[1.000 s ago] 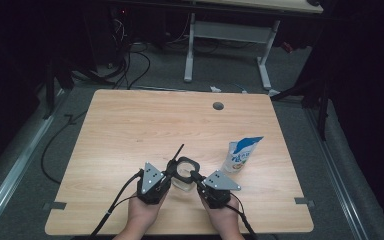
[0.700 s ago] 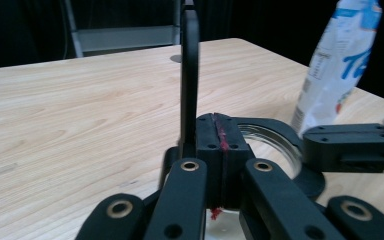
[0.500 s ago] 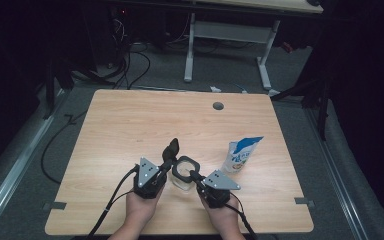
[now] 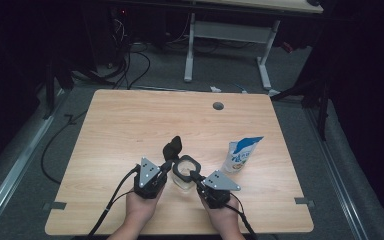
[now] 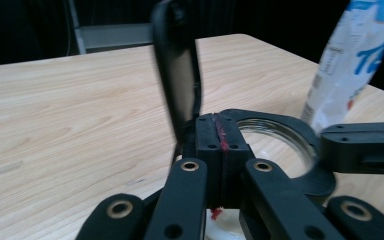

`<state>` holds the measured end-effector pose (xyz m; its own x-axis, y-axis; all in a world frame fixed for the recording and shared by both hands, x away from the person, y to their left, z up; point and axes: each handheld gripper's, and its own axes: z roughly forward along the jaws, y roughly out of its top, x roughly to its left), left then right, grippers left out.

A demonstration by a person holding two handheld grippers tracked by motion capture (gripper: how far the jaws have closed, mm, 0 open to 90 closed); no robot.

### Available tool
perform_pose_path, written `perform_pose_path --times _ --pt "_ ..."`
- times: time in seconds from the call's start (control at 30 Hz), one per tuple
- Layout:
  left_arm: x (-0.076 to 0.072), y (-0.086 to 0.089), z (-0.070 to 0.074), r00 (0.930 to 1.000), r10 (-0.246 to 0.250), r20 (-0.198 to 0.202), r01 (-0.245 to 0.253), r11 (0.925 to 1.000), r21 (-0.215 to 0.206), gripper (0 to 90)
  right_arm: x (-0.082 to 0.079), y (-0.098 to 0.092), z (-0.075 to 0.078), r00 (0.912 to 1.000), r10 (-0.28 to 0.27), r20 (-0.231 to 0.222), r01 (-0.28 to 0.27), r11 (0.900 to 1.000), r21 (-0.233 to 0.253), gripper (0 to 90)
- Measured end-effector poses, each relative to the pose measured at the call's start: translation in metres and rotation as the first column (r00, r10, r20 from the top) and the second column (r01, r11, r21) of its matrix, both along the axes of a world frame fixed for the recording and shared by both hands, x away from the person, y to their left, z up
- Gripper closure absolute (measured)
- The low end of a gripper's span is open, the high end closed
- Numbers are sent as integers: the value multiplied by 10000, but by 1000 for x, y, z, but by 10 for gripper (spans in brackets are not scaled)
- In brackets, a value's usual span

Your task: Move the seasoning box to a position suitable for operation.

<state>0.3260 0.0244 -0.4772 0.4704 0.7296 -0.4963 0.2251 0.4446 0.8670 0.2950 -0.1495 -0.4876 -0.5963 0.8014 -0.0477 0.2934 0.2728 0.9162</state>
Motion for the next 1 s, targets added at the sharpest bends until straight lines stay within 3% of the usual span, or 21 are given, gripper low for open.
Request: perform_pose_path --times 0.4,1.0 --pt "16 -2 5 9993 360 -43 -359 9993 32 900 1 0 -1 10000 17 40 -17 10000 53 900" --pt "18 -3 5 9989 461 -33 -460 9986 245 900 1 2 -1 10000 65 72 -65 10000 7 900"
